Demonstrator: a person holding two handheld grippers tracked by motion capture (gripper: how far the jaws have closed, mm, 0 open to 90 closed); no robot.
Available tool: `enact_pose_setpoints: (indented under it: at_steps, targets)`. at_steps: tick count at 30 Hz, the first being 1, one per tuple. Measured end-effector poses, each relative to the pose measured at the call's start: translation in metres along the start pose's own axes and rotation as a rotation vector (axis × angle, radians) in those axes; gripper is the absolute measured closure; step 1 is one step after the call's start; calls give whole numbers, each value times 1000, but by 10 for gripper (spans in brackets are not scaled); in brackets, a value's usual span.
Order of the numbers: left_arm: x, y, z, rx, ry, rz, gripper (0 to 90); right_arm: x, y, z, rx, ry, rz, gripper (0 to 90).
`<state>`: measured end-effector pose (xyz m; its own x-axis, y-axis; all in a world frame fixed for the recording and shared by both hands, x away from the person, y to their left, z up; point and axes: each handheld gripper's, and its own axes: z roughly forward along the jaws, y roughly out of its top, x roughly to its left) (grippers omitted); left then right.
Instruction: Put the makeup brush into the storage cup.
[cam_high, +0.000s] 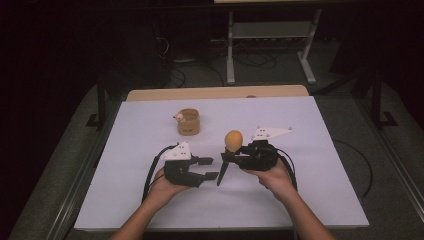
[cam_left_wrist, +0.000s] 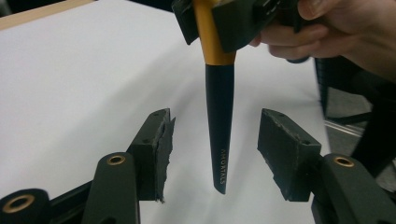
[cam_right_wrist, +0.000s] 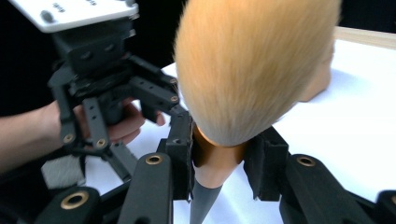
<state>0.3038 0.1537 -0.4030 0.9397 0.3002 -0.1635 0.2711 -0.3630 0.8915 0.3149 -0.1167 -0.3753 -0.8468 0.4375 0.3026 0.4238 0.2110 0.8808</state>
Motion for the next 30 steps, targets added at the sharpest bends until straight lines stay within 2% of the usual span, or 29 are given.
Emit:
enact_pose_setpoints:
  at_steps: [6, 12, 21, 30]
  targets:
    - [-1, 0, 0, -19, -50, 26, 449, 7, 6, -3, 16, 70, -91, 646]
    - [-3, 1, 0, -28, -85, 46, 477, 12, 6, 0, 29, 112, -105, 645]
    - [-6, 1, 3, -27, -137, 69, 547, 22, 7, 5, 64, 133, -136, 646]
    - [-7, 1, 7, -31, -163, 61, 604, 25, 7, 10, 76, 148, -151, 646]
